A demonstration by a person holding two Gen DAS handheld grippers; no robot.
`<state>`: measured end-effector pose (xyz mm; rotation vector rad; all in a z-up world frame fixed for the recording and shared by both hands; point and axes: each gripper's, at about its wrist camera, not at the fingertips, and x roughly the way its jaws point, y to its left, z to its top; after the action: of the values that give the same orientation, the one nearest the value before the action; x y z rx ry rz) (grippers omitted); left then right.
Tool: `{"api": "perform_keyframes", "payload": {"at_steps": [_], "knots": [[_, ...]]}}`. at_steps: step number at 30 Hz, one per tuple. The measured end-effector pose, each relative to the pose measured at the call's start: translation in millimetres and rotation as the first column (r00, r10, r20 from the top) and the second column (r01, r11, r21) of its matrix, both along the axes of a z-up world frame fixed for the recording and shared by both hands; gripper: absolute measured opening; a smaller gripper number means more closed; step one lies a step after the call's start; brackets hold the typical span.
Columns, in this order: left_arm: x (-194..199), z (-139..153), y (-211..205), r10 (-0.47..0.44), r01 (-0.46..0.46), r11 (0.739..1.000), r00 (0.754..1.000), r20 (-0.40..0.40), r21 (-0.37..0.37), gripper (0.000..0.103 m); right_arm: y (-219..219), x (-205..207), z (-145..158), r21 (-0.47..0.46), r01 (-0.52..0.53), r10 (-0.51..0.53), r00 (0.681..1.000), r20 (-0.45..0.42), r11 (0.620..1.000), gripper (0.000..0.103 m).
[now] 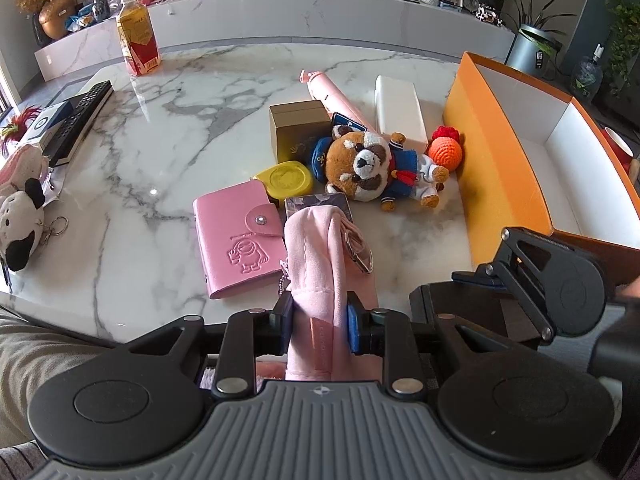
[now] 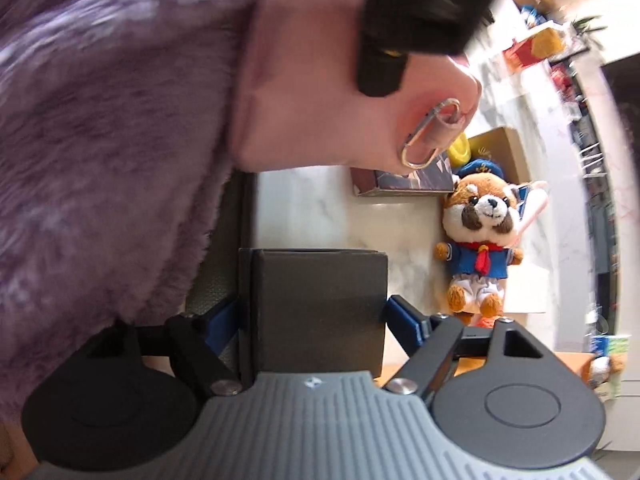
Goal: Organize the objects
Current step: 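Lift the pink handbag with the left gripper while the right lifts the black box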
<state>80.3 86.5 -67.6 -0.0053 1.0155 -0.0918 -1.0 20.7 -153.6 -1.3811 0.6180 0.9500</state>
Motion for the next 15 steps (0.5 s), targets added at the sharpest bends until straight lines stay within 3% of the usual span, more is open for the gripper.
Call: {"api": "perform_keyframes", "payload": {"at_steps": [8, 15], "knots": [[-9, 8, -6, -0.001, 0.001, 1.0, 1.0, 0.022, 0.018, 0.031, -14, -20, -6, 0.047, 0.003, -0.011, 0.985, 0.169, 0.999, 0.08], [-15, 14, -10, 0.005, -0.006, 0.999, 0.999, 0.036, 0.033, 0.031, -16, -24, -13, 0.052, -0.009, -0.002, 0.976, 0.218, 0.999, 0.08]]}}
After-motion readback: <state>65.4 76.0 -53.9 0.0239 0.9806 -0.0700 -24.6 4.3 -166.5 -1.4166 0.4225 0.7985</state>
